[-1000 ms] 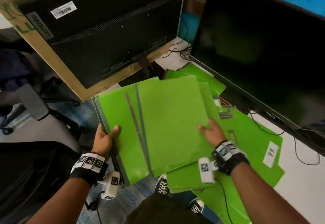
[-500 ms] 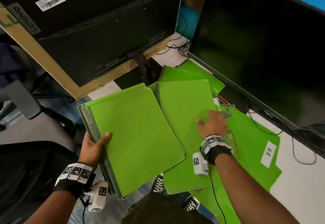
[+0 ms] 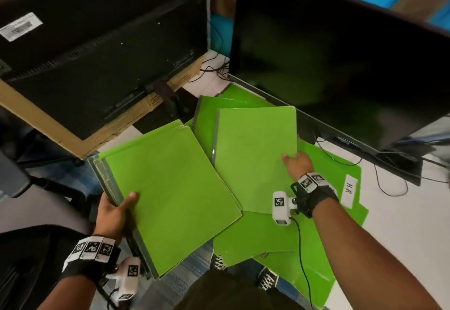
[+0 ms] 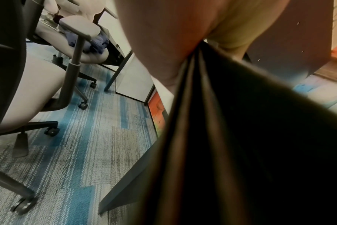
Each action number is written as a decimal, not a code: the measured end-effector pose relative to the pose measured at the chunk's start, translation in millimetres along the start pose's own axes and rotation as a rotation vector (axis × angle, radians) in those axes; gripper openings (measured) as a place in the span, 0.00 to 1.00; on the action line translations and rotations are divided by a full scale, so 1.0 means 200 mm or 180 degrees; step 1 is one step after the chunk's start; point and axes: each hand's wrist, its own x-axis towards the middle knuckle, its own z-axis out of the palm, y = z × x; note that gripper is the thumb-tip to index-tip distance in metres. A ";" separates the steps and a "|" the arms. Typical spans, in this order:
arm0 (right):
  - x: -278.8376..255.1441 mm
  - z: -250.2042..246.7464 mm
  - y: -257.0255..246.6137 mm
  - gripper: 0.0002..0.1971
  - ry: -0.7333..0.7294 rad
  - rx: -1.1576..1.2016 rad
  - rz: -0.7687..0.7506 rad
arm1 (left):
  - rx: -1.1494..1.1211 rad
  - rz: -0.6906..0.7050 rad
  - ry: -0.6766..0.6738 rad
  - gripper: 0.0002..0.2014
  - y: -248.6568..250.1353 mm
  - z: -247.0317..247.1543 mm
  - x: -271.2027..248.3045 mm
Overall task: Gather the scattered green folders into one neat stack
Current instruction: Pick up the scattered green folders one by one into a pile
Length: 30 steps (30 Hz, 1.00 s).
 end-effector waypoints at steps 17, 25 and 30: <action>-0.10 -0.17 0.60 0.35 0.0348 -0.0058 0.1154 | -0.0003 0.0189 -0.0041 0.08 0.12 0.16 -0.05; -0.21 -0.39 0.47 0.14 0.1314 0.0892 0.0182 | -0.0014 0.0038 -0.0341 0.18 0.10 0.22 -0.01; -0.42 -0.57 0.24 0.19 0.1280 0.0908 -0.1101 | -0.0097 -0.0143 -0.0366 0.19 0.11 0.28 -0.01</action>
